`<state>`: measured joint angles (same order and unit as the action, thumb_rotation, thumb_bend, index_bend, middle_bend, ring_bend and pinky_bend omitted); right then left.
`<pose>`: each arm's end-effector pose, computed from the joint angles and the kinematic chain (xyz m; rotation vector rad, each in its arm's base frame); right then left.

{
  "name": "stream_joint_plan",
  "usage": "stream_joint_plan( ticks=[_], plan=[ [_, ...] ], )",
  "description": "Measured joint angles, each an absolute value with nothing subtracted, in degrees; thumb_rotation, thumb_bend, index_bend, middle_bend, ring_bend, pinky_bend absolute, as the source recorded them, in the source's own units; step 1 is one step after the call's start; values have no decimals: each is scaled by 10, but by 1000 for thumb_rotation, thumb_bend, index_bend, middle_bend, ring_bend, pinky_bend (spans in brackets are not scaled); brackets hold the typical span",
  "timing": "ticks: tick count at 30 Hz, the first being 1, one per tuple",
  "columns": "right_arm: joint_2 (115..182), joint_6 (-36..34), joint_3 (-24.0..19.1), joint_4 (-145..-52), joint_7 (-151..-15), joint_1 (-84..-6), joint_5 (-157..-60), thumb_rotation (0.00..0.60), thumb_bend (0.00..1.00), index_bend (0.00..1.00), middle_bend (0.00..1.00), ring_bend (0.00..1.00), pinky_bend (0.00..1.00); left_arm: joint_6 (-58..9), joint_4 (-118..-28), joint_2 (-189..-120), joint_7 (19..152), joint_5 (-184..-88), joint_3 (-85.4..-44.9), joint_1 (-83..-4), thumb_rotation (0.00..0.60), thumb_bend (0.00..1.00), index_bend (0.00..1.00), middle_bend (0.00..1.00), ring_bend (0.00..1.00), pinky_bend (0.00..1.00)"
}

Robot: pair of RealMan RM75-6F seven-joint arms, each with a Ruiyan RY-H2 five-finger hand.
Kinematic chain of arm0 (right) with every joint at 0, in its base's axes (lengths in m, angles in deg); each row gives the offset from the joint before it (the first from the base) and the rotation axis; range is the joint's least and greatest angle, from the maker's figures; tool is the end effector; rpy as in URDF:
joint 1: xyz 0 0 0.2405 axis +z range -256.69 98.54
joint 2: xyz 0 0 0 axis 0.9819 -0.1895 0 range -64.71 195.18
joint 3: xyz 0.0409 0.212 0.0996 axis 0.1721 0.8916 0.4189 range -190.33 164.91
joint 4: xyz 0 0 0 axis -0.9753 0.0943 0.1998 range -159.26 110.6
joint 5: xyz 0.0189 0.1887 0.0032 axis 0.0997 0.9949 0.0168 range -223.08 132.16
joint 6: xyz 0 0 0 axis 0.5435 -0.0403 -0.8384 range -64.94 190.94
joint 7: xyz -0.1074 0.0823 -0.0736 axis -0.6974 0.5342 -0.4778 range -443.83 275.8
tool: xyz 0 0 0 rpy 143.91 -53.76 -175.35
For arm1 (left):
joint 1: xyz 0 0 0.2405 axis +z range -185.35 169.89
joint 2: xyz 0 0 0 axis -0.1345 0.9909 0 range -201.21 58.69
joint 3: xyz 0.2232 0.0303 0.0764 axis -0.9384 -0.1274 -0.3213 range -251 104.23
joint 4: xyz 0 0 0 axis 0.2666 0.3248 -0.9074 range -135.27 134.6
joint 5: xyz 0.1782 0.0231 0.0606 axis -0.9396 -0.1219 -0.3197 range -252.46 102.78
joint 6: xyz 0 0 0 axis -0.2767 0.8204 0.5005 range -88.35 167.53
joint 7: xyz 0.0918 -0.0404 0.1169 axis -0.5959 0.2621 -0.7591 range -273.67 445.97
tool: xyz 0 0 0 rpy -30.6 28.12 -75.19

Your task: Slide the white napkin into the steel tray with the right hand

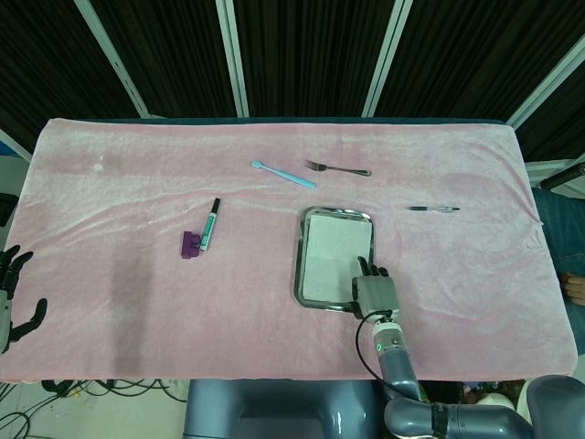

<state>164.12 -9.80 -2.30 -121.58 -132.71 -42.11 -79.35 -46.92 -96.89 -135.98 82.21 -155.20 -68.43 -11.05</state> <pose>-0.1560 -0.2747 -0.0374 1.6280 -1.2062 0.5387 -0.2872 0.1853 0.1744 -1.2555 -0.9320 -0.8851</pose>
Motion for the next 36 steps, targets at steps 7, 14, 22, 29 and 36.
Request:
stream_joint_plan(
  ticks=[7, 14, 22, 29, 36],
  plan=[
    [1639, -98, -27, -1218, -1322, -419, -799, 600, 373, 481, 36, 144, 169, -469, -969, -1360, 822, -1551, -684, -110, 600, 396, 119, 37, 0, 0],
    [1635, -101, -30, -1226, -1322, -418, -806, 600, 363, 440, 27, 140, 169, -470, -969, -1360, 821, -1551, -684, -110, 600, 395, 119, 36, 0, 0],
    [1620, -102, -37, -1248, -1333, -415, -804, 600, 363, 405, 17, 119, 169, -468, -969, -1360, 820, -1551, -684, -111, 600, 395, 119, 37, 0, 0],
    [1604, -100, -41, -1272, -1338, -411, -804, 600, 346, 278, 8, 108, 169, -470, -970, -1361, 819, -1549, -684, -110, 600, 395, 119, 36, 0, 0],
    [1588, -97, -39, -1303, -1335, -408, -798, 600, 343, 252, 16, 112, 168, -471, -971, -1362, 817, -1548, -683, -110, 600, 395, 118, 37, 0, 0]
  ],
)
